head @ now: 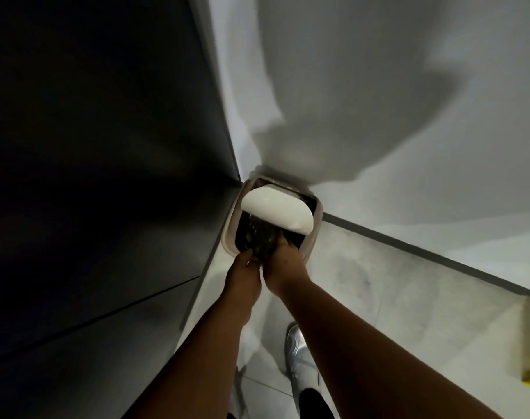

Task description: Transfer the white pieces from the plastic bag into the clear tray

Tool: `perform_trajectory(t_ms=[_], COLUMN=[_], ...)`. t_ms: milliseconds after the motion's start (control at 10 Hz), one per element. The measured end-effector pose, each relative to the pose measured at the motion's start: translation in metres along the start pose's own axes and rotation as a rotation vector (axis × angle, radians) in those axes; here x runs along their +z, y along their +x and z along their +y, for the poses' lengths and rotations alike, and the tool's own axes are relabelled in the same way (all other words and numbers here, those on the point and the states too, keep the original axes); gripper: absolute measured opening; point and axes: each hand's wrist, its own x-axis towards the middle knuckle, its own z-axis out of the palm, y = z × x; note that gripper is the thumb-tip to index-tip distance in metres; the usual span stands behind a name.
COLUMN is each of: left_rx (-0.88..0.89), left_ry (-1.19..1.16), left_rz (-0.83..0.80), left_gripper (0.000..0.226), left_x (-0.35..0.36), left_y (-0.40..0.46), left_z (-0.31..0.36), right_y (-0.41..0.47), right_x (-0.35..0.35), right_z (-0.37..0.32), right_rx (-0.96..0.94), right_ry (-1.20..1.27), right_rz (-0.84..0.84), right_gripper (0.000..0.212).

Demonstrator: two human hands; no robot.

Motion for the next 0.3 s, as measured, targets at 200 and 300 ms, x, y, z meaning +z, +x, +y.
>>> perform_trajectory(t_ms=[200, 300], left_rx=[-0.192, -0.155], left_ry=[-0.26, -0.199], left_rz=[0.051, 0.111], left_gripper=[0.031, 0.029], left_x=[-0.006, -0.021], left_y=[-0.023, -0.049], left_z=[0.022, 0.047], right_y=[-0.034, -0.062], right_x=[-0.029, -0.056], right_z=[-0.008, -0.022], right_rx=[0.026, -0.034], right_ry=[0.061, 0.067], right_rz=[0.031, 0.06], right_gripper=[0.032, 0.032])
